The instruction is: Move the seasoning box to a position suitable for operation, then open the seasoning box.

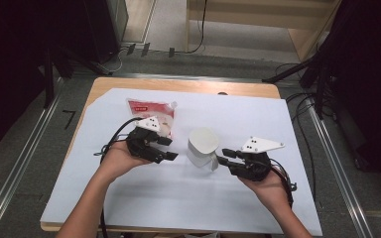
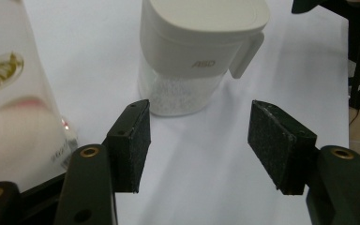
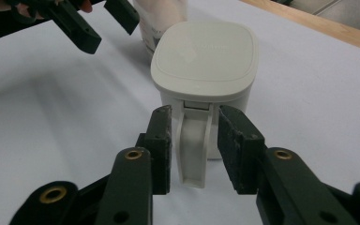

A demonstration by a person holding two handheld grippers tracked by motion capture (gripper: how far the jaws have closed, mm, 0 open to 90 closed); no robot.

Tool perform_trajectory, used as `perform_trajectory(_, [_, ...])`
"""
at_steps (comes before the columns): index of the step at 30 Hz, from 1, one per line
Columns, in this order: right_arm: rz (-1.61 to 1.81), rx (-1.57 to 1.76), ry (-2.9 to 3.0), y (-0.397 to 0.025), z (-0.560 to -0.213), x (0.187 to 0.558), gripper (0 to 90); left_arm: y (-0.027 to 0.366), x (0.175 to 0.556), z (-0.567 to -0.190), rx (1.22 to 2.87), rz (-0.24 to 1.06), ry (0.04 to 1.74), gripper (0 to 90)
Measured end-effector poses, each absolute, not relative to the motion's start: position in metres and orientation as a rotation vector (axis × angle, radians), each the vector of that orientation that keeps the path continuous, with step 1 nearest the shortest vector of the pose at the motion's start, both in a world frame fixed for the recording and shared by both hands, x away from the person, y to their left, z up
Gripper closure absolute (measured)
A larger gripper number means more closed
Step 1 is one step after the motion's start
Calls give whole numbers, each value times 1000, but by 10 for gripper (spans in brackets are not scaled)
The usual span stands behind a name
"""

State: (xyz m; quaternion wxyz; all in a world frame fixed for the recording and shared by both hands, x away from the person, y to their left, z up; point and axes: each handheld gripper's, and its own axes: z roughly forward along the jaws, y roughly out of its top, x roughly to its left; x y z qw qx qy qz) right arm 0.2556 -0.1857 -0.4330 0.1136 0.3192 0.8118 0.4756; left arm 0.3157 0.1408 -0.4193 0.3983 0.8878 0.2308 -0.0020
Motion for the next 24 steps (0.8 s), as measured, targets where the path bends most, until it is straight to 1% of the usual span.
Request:
perform_trajectory(6, [1403,944,2389,-184,-436,253,765,135,324,-417,2251,-11,581,389])
perform_trajectory(7, [1399,938,2394,-182,-437,253,790,135,326,-419,2257,1,581,389])
perform_trajectory(10, [1398,940,2409,-179,-439,252,854,134,327,-421,2256,-14,575,385])
perform_trajectory(13, [1403,941,2424,-175,-442,251,900,131,329,-425,2271,-12,571,380])
perform_trajectory(24, [1395,917,2457,-154,-459,245,900,129,329,-426,2260,-6,573,375])
